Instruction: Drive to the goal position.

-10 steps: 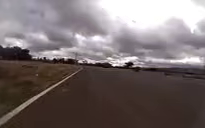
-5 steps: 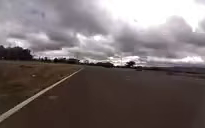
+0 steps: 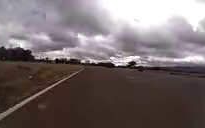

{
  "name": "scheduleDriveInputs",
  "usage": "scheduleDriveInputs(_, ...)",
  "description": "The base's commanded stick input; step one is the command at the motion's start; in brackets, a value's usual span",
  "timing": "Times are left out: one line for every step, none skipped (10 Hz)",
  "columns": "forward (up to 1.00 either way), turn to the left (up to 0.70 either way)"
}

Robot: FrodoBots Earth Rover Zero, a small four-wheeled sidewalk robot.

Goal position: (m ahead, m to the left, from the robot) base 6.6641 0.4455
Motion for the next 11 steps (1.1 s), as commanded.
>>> scheduleDriveInputs(0.85,0.04)
scheduleDriveInputs(0.85,0.04)
scheduleDriveInputs(0.85,0.04)
scheduleDriveInputs(0.85,0.04)
scheduleDriveInputs(0.85,0.04)
scheduleDriveInputs(0.85,0.04)
scheduleDriveInputs(0.85,0.04)
scheduleDriveInputs(0.85,0.04)
scheduleDriveInputs(0.85,0.04)
scheduleDriveInputs(0.85,0.04)
scheduleDriveInputs(0.85,0.04)
